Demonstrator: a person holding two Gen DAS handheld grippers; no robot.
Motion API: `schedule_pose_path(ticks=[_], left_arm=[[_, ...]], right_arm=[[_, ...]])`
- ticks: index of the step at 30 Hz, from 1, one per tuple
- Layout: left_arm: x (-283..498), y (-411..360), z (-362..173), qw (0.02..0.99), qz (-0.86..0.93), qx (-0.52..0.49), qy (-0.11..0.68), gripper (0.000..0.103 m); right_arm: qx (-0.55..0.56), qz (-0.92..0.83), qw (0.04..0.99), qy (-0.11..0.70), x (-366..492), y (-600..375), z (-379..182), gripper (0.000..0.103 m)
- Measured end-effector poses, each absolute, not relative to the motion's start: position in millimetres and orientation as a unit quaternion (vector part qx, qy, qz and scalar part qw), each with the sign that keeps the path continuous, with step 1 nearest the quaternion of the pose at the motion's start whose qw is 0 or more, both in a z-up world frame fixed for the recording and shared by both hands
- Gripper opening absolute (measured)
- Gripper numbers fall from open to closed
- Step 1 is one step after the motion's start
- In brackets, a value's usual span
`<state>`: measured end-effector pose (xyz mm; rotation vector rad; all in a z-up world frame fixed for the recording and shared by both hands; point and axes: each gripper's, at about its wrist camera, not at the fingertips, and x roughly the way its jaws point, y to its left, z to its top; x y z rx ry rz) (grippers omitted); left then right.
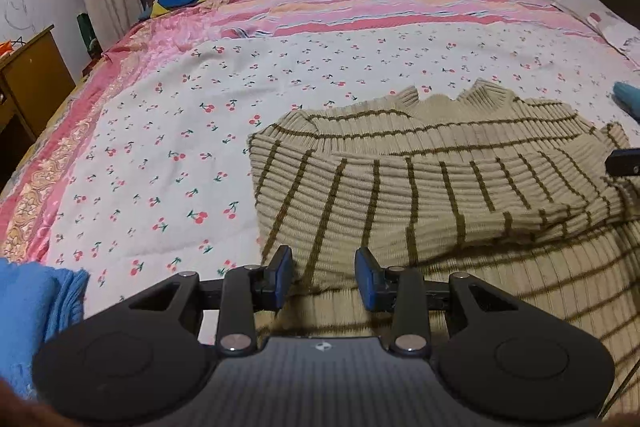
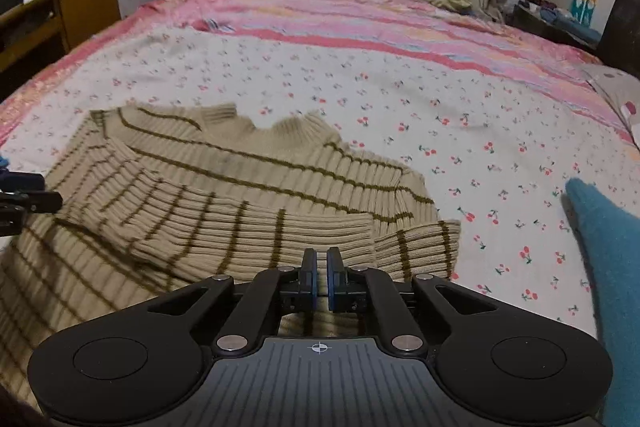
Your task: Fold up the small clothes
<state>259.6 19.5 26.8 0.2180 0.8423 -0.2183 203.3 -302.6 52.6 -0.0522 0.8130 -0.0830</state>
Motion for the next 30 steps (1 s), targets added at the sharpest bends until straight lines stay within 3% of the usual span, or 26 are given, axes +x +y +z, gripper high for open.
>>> schedule_pose_path(ticks=[24,30], left_arm=[[157,43,36,0.89,-0.134,0.119,0.419,0.041],[109,64,25,0.877,-0.137,0.101,0.45,0.041]], right_arm=[[-0.031,0.006,0.913,0.408,98,-273,77,0.009],[-0.03,0.022,0.897,0.44,48,-270,69,0.015]])
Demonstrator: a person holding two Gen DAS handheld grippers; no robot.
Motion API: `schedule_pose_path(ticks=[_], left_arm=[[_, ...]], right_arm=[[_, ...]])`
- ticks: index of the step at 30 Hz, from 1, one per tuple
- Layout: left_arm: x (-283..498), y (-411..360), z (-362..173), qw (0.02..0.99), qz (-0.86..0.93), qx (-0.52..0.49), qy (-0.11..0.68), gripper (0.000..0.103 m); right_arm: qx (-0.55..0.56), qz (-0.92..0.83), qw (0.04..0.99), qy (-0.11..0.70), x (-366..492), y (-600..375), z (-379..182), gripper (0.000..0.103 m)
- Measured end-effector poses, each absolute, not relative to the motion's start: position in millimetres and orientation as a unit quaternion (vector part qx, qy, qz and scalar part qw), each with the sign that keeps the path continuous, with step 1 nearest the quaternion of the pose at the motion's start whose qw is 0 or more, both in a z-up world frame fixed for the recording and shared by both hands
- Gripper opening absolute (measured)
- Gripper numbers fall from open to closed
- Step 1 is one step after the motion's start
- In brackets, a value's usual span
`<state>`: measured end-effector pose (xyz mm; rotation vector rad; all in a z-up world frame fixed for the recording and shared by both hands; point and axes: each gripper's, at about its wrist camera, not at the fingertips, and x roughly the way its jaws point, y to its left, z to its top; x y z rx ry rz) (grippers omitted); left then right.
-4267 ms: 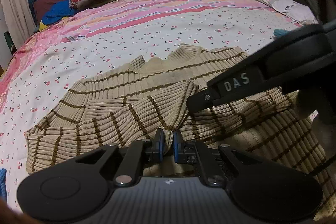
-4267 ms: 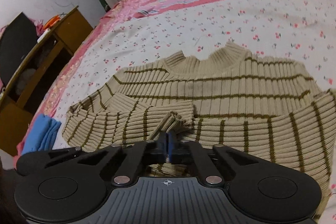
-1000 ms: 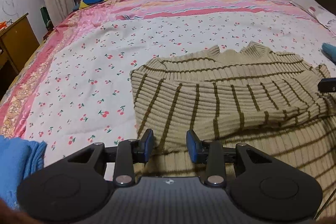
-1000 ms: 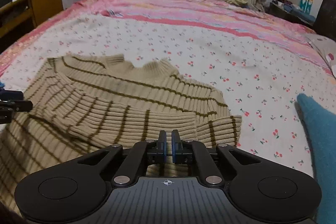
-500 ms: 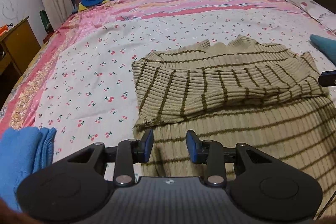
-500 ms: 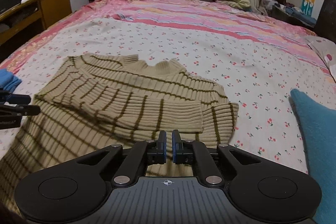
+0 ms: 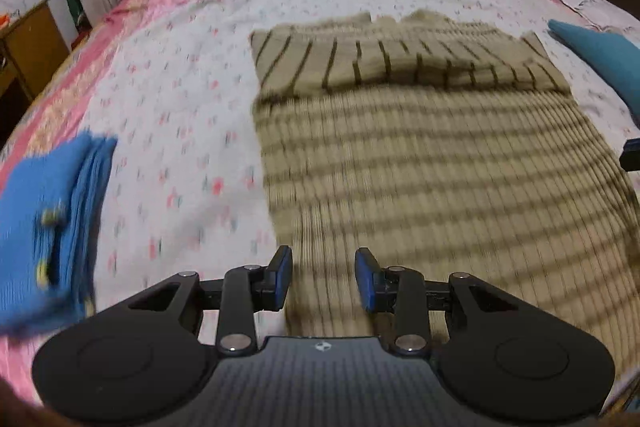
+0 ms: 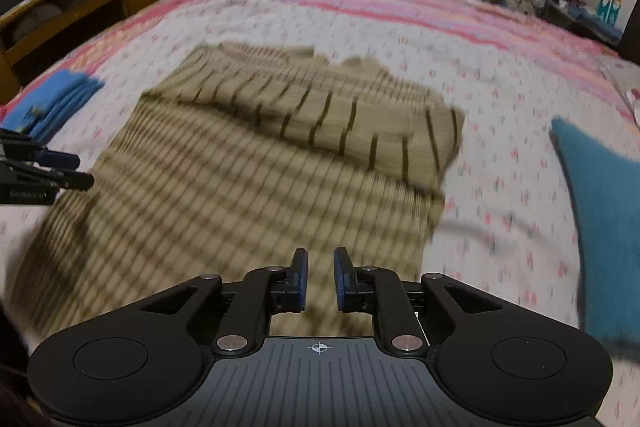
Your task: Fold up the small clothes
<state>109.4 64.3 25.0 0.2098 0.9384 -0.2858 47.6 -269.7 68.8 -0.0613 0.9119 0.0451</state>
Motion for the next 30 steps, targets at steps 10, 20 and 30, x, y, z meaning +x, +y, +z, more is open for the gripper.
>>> schedule_pose_path(ticks=[10,20,30], left_arm=[[54,91,12,0.86,-0.134,0.082,0.485,0.041],[44,87,3,0.851,-0.14,0.089,0.498,0.041],[37,81,7,0.853,-0.171,0.079,0.487,0.015]], right_arm=[[-0.001,0.021,0.868,0.496,-16,-271,51,0.026],[0.034,0.018,0.843,0.537,-36,-273,28,0.027],[0.095,0.041,0.841,0.531,-34,-278,25,0.013]])
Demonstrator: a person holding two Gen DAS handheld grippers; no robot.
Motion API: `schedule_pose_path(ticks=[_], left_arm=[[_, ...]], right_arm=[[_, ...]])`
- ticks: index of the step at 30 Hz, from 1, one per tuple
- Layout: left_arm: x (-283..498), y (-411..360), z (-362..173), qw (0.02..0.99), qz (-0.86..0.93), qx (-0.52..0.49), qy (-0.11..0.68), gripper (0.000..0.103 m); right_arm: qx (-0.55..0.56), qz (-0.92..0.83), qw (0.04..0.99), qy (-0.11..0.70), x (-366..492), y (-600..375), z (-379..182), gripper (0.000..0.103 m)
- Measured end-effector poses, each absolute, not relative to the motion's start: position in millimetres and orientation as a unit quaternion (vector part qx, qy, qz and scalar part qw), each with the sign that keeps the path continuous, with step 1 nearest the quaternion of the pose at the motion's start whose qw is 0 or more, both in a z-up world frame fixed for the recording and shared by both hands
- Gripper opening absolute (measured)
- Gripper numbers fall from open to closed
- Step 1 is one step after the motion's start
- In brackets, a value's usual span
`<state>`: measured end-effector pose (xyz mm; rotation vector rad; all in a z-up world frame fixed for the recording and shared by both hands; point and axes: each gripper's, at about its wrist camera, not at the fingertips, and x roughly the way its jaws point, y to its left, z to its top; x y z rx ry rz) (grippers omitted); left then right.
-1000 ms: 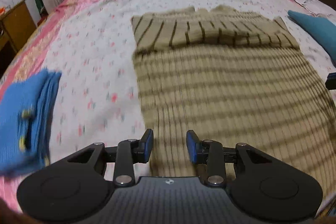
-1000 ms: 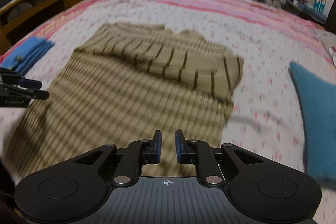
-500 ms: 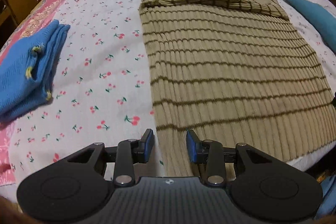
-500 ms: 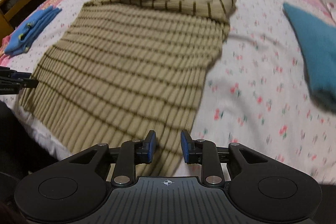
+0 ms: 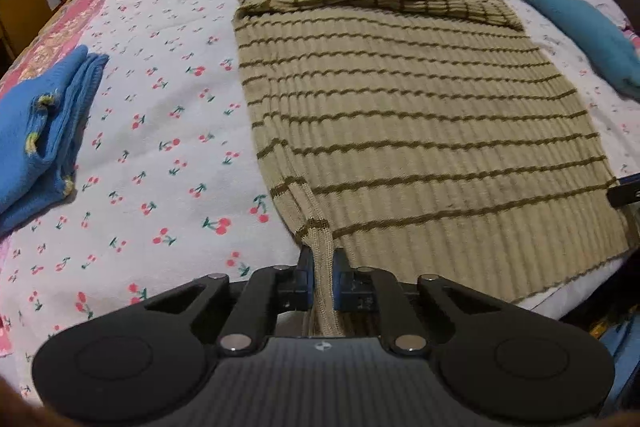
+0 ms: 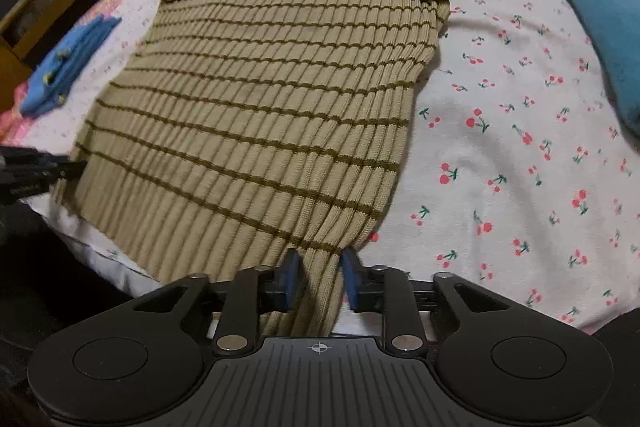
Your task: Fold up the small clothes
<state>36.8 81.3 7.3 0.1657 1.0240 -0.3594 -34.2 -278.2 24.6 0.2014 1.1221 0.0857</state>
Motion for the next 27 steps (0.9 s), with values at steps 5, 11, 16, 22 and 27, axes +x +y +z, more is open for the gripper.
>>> schedule_pose_path(ticks=[5,11,16,22,27], left_arm=[[46,87,27,0.862,-0.19,0.024,0.47,0.015],[79,94,58,0.879,-0.196,-0.042,0.432,0.014],[122,91,84,0.897,-0.196,-0.064,0.391,0.014],[184,81,103,0.912,-0.188,-0.066,0.358,0.014],[238,71,106,0.92,-0.172,-0.065,0.346,0.014]], right_arm=[[0.152,0.055,0.853,0.496,-35,-288,38,0.008],[0.218,0.067,0.882,0.413,-17,-307,77,0.008],[0.251,0.064,0.9,0.351,17,-327,107,0.008],[0.258,0.036,0.915,0.309,72,-356,124,0.008],[0.282,0.011,0.914,0.292,119,-383,120,0.008]])
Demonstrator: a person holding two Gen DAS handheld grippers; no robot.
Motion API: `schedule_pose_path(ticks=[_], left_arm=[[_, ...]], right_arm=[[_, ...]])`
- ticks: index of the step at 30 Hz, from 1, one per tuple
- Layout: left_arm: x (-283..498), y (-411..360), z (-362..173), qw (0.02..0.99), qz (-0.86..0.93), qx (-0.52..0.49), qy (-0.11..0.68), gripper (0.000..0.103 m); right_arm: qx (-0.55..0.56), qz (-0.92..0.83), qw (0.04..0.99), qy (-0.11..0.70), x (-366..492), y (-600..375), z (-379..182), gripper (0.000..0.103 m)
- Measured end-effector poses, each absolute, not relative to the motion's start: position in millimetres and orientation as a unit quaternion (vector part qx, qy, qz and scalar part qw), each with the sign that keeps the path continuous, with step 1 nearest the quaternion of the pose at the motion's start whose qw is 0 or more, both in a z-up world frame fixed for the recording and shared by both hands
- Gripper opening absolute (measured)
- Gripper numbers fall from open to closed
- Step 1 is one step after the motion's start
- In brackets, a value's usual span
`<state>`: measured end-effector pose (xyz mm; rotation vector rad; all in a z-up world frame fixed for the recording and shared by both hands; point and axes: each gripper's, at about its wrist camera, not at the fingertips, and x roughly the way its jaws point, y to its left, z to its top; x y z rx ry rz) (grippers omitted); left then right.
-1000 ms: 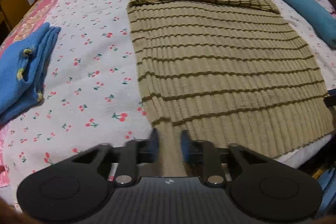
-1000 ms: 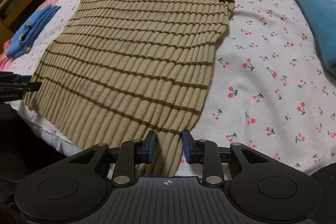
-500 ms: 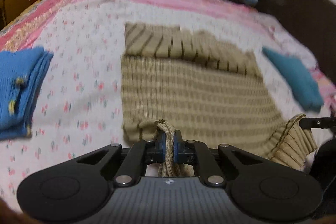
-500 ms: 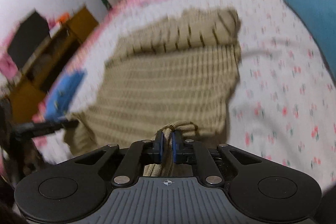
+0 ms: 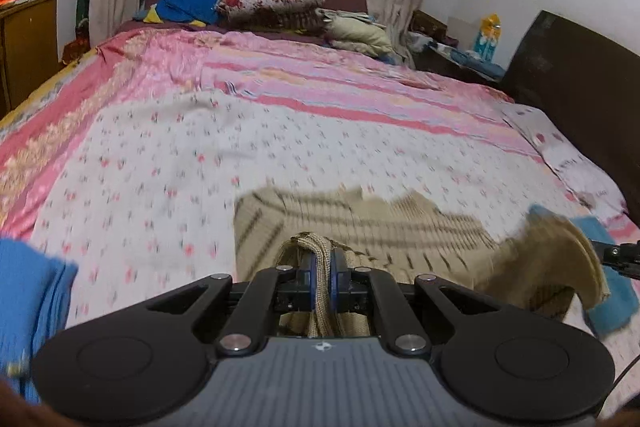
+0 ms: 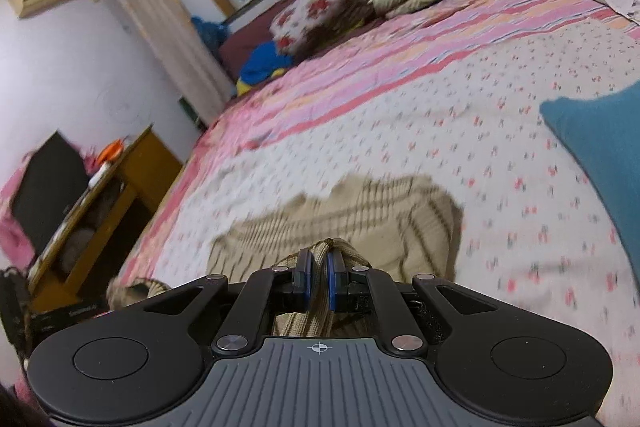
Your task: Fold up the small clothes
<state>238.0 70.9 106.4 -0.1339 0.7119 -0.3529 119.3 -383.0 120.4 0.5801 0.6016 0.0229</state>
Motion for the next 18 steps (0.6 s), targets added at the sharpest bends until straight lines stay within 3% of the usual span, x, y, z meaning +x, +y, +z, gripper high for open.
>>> schedule_pose_path(ticks=[9,18], left_arm=[[322,53,69,0.918,-0.13,-0.069,0.367,0.014],[340,46,47,0.919,-0.098,-0.043,0.38,0.017]], right_arm=[[0.307,-0.051,0.895,0.32,205,-418,77,0.008],[0.272,-0.064,0.898,0.34,218,-421,55,0.015]])
